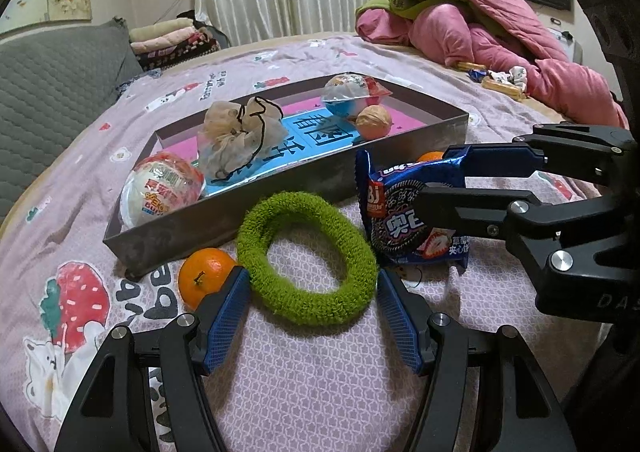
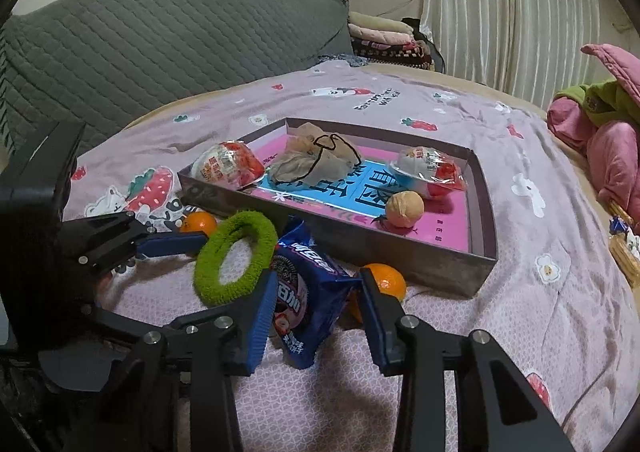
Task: Organize objects
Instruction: 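Move the right tool to the blue snack packet while the left tool reaches the green ring, then close the right tool on the blue snack packet while the left tool grips the green ring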
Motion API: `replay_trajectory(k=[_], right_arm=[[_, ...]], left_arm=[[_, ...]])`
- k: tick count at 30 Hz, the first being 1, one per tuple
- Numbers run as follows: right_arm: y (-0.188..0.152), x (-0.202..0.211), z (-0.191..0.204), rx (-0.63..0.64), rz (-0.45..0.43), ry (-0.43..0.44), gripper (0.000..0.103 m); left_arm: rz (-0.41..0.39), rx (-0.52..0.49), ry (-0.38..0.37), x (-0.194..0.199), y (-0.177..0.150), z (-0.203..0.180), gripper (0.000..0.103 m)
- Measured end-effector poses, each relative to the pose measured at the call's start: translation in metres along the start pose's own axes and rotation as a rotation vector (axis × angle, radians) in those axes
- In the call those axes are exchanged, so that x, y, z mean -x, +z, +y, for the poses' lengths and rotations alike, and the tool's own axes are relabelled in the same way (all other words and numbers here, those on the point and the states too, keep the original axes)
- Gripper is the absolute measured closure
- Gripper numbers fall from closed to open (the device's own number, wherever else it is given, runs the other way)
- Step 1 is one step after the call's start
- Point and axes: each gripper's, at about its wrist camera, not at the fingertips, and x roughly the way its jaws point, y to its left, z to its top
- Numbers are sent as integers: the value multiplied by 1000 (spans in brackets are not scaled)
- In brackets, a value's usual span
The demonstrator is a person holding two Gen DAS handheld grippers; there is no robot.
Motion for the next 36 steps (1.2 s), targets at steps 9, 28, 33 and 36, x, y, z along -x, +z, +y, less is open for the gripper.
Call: replay_trajectory(k=[9, 28, 33, 36], right_arm=[[-2, -16, 7, 19, 68, 73, 67], [0, -15, -7, -72, 40, 106, 73], [1, -14, -8, -76, 29, 105, 74], [1, -13, -8, -76, 26, 103, 75]], left_arm=[[2, -4, 2, -3, -1, -1, 35], [-2, -49, 16, -5, 1, -3, 81], [-14, -17, -14, 2, 3, 3, 83], [-27, 9, -34, 8, 4, 6, 83]])
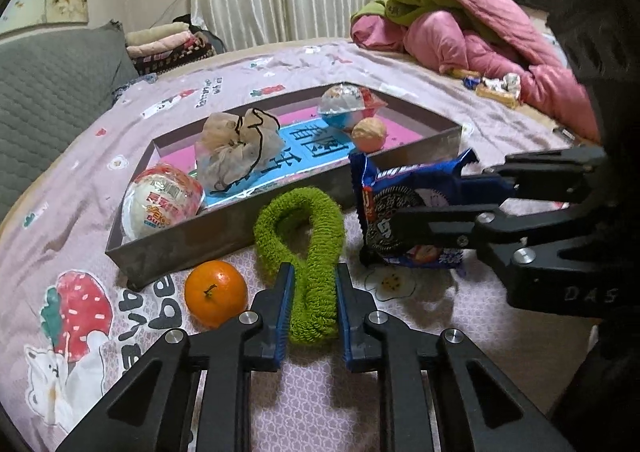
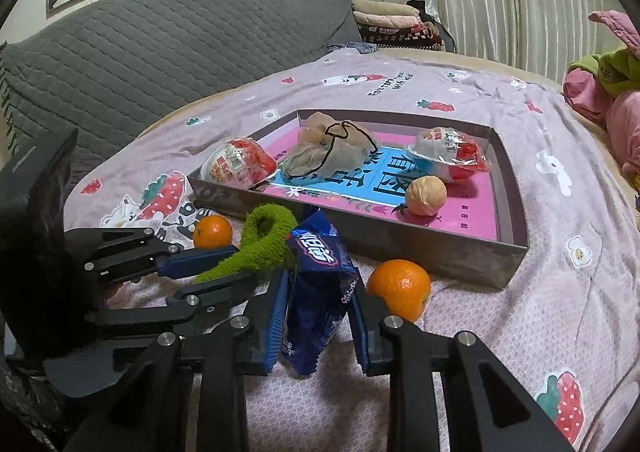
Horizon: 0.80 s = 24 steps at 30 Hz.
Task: Organize objects
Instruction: 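Close the right tool on the blue snack packet while the left tool grips the green ring, then lift and carry the snack packet and green ring over the grey tray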
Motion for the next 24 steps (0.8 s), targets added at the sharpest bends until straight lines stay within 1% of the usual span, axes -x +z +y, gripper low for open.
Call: replay_trajectory(k=[5, 6, 11, 15, 18, 24], right_arm=[[1, 2, 1, 2, -12, 3, 76], [1, 3, 1, 2, -14, 3, 76], [3, 6, 2, 13, -37, 1, 78], [5, 11, 2, 15, -60, -2, 78], [6, 13, 0, 11, -70, -8, 78], [9, 17, 0, 6, -97, -9, 78]], left_arm=[[-30, 42, -22, 12, 4, 5, 84], [-33, 51, -30, 14, 5, 6, 86], [-45, 72, -32, 24, 12, 8, 87], [-77, 74, -36, 32, 19, 5, 87], [-85, 70, -39, 33, 22, 4, 88], [-101, 83, -70, 30, 24, 5, 89]])
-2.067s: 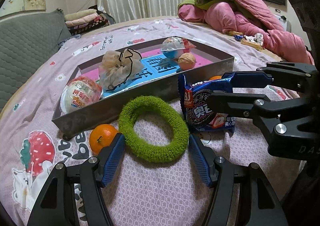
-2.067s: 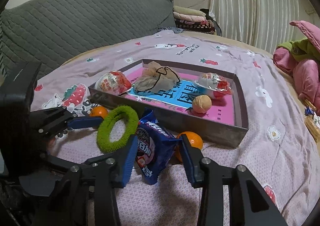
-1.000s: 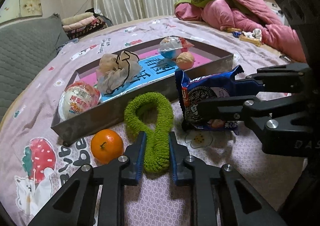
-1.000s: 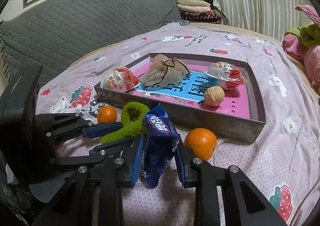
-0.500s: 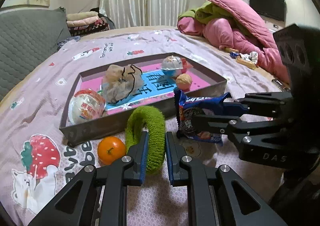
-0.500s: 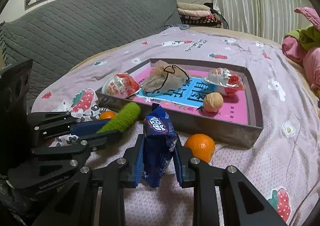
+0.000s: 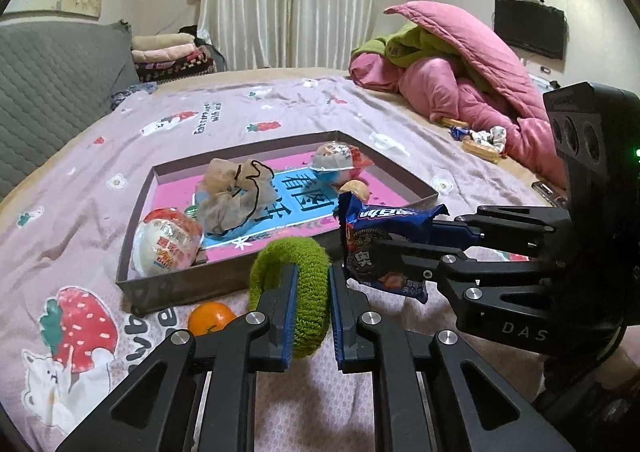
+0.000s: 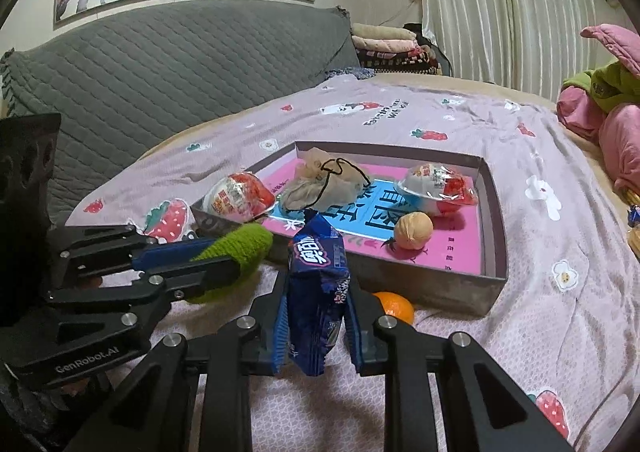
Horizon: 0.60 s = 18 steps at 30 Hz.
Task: Organize objects
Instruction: 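Lift and carry the snack packet and green ring over the grey tray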
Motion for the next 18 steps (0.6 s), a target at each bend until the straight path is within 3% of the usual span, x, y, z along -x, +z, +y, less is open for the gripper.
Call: replay_trajectory(k=[18], right_arm=[[12, 9, -1, -7, -82, -3, 78]], left_arm=[[-64, 80, -25, 4, 14, 24, 89]])
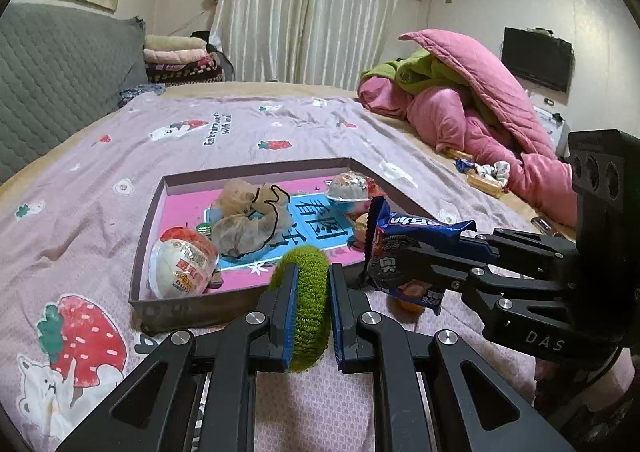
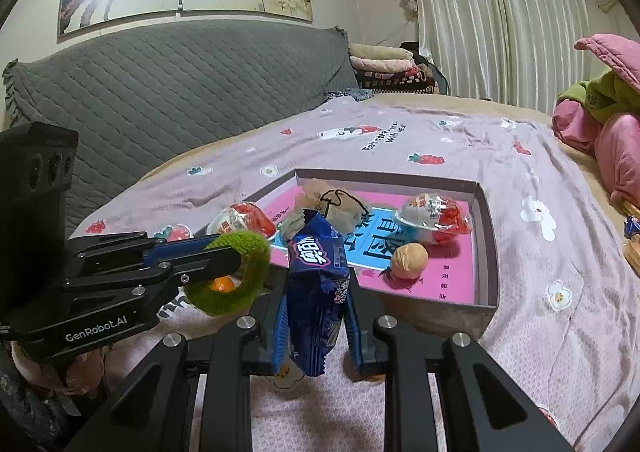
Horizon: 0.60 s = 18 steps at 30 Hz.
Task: Organize objects
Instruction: 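Lift and carry the snack packet and green ring over the grey tray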
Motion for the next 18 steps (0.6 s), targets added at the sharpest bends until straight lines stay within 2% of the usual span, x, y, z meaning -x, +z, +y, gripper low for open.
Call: replay_trajectory(k=[7, 18], right_arm=[[6, 2, -7, -31, -29, -7, 78], [23, 7, -18, -48, -104, -28, 78]], left_arm=[[-18, 3, -3, 1, 7, -1, 89], [-72, -22, 13, -2, 38, 5, 89]])
